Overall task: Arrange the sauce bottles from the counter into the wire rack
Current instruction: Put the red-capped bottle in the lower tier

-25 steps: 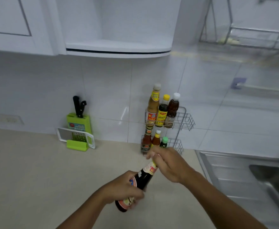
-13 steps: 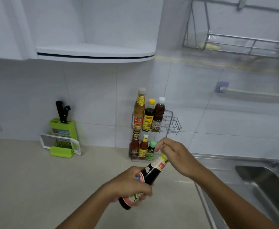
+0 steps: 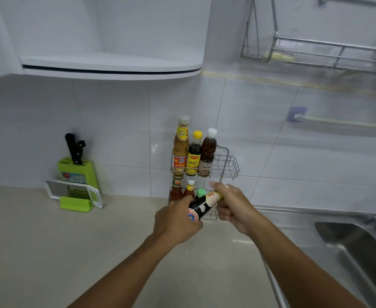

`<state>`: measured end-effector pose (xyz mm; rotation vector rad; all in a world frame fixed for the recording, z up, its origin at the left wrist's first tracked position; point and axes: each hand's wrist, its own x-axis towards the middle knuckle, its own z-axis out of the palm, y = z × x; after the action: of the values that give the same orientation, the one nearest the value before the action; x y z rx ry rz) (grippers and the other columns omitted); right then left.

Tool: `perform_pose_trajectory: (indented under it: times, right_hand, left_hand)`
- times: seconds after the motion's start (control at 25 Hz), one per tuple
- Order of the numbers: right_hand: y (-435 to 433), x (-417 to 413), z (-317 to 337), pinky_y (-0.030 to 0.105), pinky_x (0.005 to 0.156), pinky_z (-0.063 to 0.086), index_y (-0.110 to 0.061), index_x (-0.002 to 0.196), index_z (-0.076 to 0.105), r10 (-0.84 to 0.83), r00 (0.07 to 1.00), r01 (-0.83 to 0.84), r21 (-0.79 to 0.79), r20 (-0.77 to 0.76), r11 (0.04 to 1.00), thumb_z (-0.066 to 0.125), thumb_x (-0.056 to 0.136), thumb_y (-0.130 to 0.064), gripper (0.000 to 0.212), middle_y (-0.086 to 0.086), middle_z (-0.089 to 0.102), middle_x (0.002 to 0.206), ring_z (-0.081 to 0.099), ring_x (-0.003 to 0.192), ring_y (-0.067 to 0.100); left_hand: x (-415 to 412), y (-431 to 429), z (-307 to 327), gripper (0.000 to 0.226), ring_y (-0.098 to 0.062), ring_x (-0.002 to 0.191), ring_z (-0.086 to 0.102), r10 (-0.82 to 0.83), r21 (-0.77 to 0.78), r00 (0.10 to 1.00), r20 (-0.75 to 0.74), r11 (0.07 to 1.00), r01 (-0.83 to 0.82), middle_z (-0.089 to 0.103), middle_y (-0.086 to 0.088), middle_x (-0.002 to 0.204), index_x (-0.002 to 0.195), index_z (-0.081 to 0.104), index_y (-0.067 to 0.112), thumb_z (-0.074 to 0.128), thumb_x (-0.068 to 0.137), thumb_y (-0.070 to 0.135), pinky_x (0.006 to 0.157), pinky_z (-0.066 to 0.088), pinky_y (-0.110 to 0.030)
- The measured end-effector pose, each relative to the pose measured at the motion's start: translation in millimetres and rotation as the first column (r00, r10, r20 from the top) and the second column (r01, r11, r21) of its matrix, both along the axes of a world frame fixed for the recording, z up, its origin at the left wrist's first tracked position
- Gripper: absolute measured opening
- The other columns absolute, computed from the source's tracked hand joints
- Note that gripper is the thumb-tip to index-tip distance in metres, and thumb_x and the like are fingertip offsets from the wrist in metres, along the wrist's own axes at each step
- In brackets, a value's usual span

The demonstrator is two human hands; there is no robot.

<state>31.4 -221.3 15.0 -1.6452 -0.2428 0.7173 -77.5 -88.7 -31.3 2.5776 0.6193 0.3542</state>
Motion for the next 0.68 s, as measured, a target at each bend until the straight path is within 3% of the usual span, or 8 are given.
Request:
perform_pose_trajectory:
  times: [0.12,0.28,0.36,0.52,0.6,0.68]
  right_hand:
    - [-2,1,-19,0.030,0.049,0.054,-0.002,0.107,0.069,0.181,0.981,-0.180,-0.021,0.075,0.983,0.076,0.090,-0.044,0.045,0.012,0.074,0.074,0.059,0.048,0.017]
    - [-6,30,-28,0.042,0.061,0.066,-0.003,0.098,0.076,0.003,0.960,0.022,-0.087,0.280,0.996,0.079,0.088,-0.040,0.038,0.013,0.080,0.072,0.074,0.054,0.024]
    - [-13,50,-36,0.045,0.062,0.067,-0.009,0.091,0.076,-0.119,0.916,0.176,-0.117,0.384,0.977,0.082,0.086,-0.037,0.030,0.010,0.080,0.071,0.077,0.057,0.024]
    - [-17,84,-62,0.035,0.064,0.064,-0.028,0.082,0.071,-0.178,0.808,0.328,-0.177,0.561,0.928,0.084,0.082,-0.039,0.017,0.002,0.078,0.079,0.077,0.067,0.021]
    - [-13,99,-79,0.030,0.061,0.061,-0.033,0.080,0.068,-0.176,0.790,0.340,-0.181,0.587,0.923,0.085,0.082,-0.037,0.017,0.000,0.077,0.081,0.075,0.066,0.018]
    - [-6,111,-95,0.014,0.051,0.051,-0.038,0.073,0.065,-0.159,0.787,0.326,-0.182,0.596,0.928,0.087,0.080,-0.032,0.024,-0.010,0.076,0.075,0.070,0.061,0.004]
  left_hand:
    - [18,-2,-4,0.070,-0.017,0.097,0.065,-0.053,-0.264,0.999,-0.009,0.963,0.049,0.061,0.011,0.104,0.120,0.049,0.038,0.074,0.058,0.057,0.082,0.060,-0.039]
    - [39,15,-16,0.082,-0.001,0.098,0.062,-0.184,-0.496,0.981,0.059,0.847,0.189,0.053,0.021,0.107,0.118,0.035,0.042,0.090,0.056,0.044,0.078,0.059,-0.025]
    - [45,33,-32,0.083,-0.003,0.101,0.059,-0.152,-0.527,0.988,0.028,0.837,0.144,0.055,0.015,0.111,0.130,0.036,0.035,0.088,0.066,0.037,0.076,0.050,-0.018]
    - [52,73,-79,0.056,-0.015,0.102,0.059,0.009,-0.589,0.989,-0.144,0.803,-0.093,0.060,0.000,0.119,0.138,0.043,0.020,0.066,0.087,0.023,0.073,0.046,-0.021]
    - [57,87,-99,0.054,-0.019,0.107,0.058,0.068,-0.631,0.979,-0.194,0.755,-0.178,0.059,-0.003,0.122,0.141,0.043,0.018,0.061,0.090,0.016,0.077,0.047,-0.025]
    - [64,96,-114,0.057,-0.024,0.113,0.057,0.117,-0.668,0.968,-0.221,0.705,-0.238,0.056,-0.008,0.134,0.145,0.041,0.017,0.058,0.091,0.010,0.082,0.047,-0.026]
